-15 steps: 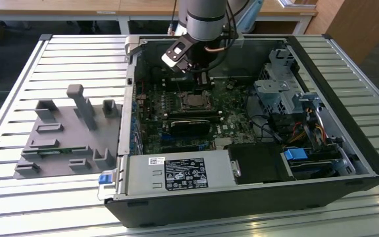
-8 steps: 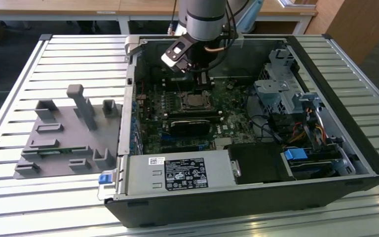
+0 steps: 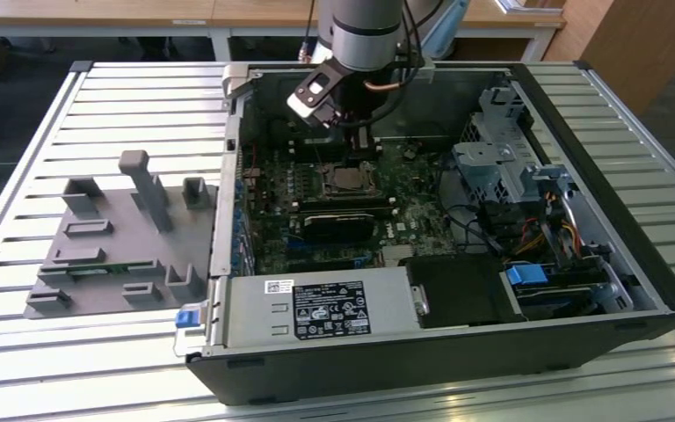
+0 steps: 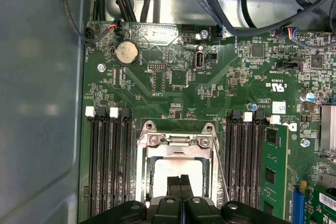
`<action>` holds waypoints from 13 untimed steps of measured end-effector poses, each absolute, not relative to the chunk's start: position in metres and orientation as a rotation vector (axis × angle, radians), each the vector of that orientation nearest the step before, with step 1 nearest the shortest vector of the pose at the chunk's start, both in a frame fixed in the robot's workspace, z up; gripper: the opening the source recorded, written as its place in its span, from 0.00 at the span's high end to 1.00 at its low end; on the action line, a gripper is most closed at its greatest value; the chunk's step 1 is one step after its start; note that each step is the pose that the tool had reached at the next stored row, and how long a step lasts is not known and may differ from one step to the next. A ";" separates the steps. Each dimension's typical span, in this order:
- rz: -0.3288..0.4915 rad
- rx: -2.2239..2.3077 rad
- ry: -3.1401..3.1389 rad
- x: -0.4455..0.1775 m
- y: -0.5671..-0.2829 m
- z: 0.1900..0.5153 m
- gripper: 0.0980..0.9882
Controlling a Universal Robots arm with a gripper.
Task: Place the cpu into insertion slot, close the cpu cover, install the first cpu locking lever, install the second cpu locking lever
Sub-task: 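Install the first cpu locking lever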
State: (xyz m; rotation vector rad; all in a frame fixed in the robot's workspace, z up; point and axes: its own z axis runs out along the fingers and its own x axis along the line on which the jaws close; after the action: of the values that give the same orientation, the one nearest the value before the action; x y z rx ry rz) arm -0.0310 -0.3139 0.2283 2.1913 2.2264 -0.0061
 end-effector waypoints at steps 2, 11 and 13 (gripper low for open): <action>-0.006 2.191 2.226 -0.031 -0.314 0.229 0.98; -0.006 2.191 2.226 -0.031 -0.314 0.233 0.98; -0.006 2.191 2.226 -0.031 -0.314 0.234 0.98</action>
State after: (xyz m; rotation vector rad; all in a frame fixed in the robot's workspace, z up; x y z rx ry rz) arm -0.0309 -0.3138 0.2336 2.1913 2.2264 -0.0058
